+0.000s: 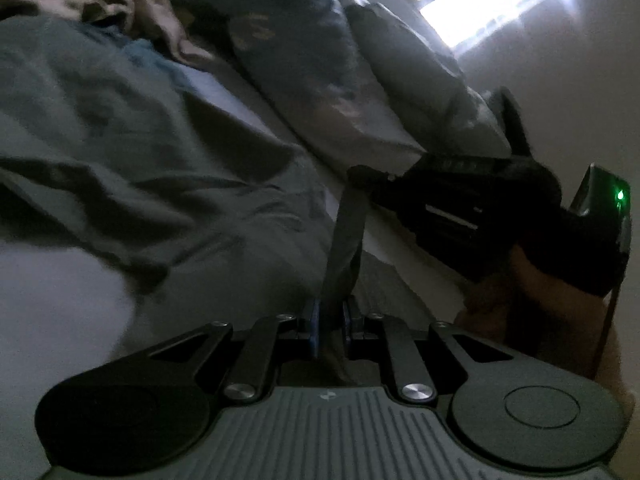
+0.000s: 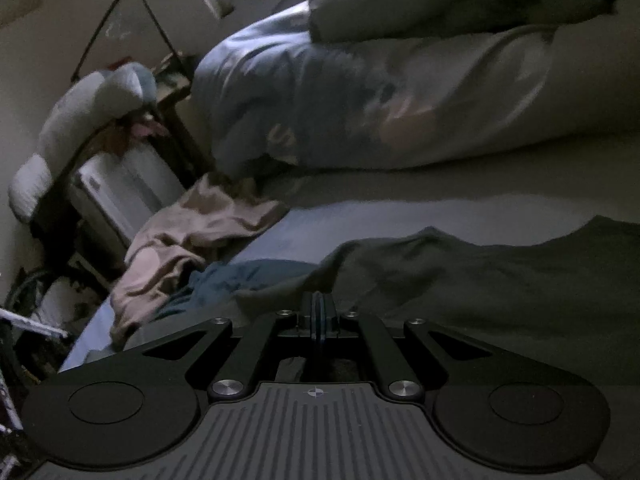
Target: Fold clothes
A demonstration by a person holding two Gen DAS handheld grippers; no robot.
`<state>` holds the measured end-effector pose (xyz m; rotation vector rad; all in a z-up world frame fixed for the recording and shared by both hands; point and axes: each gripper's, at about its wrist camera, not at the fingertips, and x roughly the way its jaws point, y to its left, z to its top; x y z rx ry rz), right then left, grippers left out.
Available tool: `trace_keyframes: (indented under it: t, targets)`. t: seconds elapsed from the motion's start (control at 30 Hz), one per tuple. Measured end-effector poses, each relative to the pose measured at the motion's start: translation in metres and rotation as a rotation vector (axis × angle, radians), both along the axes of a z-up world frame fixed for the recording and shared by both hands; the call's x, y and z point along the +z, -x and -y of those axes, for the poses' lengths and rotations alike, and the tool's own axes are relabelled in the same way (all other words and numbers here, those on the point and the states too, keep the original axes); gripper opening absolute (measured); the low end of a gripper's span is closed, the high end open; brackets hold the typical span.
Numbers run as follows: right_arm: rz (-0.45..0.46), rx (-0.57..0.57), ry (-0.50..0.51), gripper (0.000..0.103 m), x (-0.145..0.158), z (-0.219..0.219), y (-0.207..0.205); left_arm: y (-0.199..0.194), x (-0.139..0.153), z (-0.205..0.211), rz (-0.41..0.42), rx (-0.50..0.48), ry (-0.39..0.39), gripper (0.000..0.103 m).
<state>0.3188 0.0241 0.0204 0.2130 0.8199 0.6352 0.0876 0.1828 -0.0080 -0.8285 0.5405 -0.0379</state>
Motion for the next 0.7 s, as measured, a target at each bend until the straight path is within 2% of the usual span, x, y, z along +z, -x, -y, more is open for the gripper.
trace_keyframes:
  t: [0.23, 0.4, 0.43, 0.53, 0.6, 0.63, 0.7]
  targets:
    - [-0.01, -0.006, 0.054, 0.003, -0.019, -0.026, -0.008, -0.001, -0.012, -0.012, -0.037, 0.039, 0.028, 0.014]
    - [-0.038, -0.009, 0.088, 0.006, -0.032, -0.031, -0.015, -0.005, -0.018, -0.019, -0.081, 0.056, 0.031, 0.019]
    - [-0.039, -0.007, 0.087, 0.007, -0.032, -0.031, -0.015, -0.001, -0.017, -0.022, -0.085, 0.067, 0.026, 0.023]
    - [-0.038, -0.013, 0.092, 0.01, -0.032, -0.034, -0.017, 0.009, -0.016, -0.036, -0.09, 0.127, 0.036, 0.023]
    - [-0.033, -0.01, 0.084, 0.022, -0.029, -0.036, -0.016, 0.018, -0.011, -0.048, -0.083, 0.169, 0.04, 0.024]
    - [-0.023, -0.013, 0.078, 0.035, -0.026, -0.038, -0.014, 0.024, -0.008, -0.054, -0.077, 0.192, 0.045, 0.024]
    - [-0.001, -0.009, 0.056, 0.05, -0.02, -0.042, -0.011, 0.035, -0.001, -0.064, -0.06, 0.238, 0.049, 0.028]
